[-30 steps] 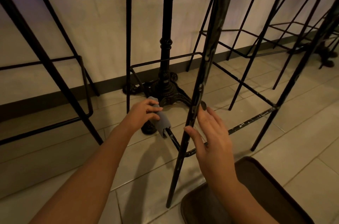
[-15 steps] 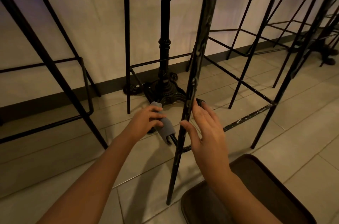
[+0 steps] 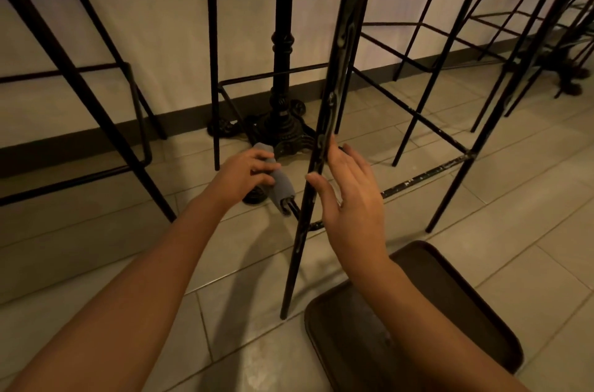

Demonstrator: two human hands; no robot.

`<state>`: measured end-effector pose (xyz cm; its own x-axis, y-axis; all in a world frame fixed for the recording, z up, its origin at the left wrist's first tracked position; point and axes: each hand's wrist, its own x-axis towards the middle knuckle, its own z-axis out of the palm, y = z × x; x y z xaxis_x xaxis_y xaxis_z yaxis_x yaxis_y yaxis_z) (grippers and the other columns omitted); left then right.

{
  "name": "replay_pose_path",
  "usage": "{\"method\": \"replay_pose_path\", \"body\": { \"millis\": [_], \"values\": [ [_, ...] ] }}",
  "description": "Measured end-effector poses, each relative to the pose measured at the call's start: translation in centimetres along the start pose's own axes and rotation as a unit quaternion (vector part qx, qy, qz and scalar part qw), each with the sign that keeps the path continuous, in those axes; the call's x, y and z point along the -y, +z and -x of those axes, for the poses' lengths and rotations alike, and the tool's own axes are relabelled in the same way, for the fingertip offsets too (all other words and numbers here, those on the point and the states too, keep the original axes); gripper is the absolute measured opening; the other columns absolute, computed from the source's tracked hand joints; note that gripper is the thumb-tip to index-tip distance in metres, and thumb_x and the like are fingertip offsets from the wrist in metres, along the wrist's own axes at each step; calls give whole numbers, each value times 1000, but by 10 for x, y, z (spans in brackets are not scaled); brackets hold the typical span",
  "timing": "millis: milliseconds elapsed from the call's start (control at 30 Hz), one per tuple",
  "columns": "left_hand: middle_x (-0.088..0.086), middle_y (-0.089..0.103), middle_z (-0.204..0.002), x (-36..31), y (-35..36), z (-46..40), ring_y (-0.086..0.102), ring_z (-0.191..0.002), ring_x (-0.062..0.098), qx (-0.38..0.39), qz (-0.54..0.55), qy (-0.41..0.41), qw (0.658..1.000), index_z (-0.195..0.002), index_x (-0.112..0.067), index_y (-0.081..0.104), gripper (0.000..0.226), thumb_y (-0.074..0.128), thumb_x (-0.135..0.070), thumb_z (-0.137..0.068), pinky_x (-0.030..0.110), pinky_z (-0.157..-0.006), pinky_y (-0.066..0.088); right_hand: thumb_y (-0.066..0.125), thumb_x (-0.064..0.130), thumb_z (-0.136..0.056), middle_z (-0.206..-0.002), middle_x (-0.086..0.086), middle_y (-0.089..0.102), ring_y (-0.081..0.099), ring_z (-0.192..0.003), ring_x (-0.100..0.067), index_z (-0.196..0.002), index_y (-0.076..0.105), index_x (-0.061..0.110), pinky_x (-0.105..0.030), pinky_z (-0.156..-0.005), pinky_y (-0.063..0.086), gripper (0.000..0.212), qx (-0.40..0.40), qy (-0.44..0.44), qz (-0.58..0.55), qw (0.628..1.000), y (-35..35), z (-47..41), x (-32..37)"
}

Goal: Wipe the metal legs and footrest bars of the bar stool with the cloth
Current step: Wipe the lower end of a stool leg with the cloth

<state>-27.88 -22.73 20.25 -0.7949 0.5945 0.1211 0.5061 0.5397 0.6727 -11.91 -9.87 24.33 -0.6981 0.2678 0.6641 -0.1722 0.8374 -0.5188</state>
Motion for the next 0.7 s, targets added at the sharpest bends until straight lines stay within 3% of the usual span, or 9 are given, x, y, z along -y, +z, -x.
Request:
{"method": "replay_pose_path", "body": {
  "millis": [133, 333, 467, 567, 700],
  "values": [
    [0, 52, -131, -2, 4, 6, 45, -122, 14, -1, 9, 3, 1000, -110, -10, 65, 31, 64, -5, -79, 32, -108, 34, 47, 31, -91, -119, -6, 62, 44, -126, -26, -135, 43, 7, -47, -101, 41, 50, 2, -4, -8, 1000, 0, 2, -1],
    [0, 52, -129, -6, 13, 19, 44, -115, 5, -8, 31, 25, 999, -107, -7, 67, 28, 65, -4, -79, 0, -91, 28, 45, 30, -92, -117, -7, 63, 45, -125, -26, -136, 41, 7, -45, -101, 41, 49, 1, 3, -18, 1000, 1, 1, 1],
    [0, 55, -123, -6, 8, 15, 48, -112, 7, -14, 48, 22, 999, -103, -6, 68, 25, 64, -2, -78, 20, -100, 34, 45, 30, -92, -117, -6, 63, 45, -125, -27, -135, 42, 8, -46, -102, 40, 49, 5, 5, -16, 1000, 1, 2, 0],
    [-1, 55, -122, -6, 3, 6, 46, -109, 3, -21, 51, 15, 998, -105, -6, 67, 27, 63, 0, -78, 18, -98, 34, 46, 30, -92, -119, -6, 62, 45, -126, -26, -134, 44, 6, -46, -102, 39, 48, 6, 4, -10, 1000, 1, 2, -1],
    [-3, 50, -132, -4, 1, 7, 43, -117, 7, 19, 5, 10, 1000, -109, -12, 66, 28, 62, -7, -82, 26, -103, 35, 46, 29, -92, -121, -5, 60, 42, -127, -22, -135, 43, 5, -47, -102, 40, 49, 3, 5, -27, 1000, 0, 3, 0]
  ]
}}
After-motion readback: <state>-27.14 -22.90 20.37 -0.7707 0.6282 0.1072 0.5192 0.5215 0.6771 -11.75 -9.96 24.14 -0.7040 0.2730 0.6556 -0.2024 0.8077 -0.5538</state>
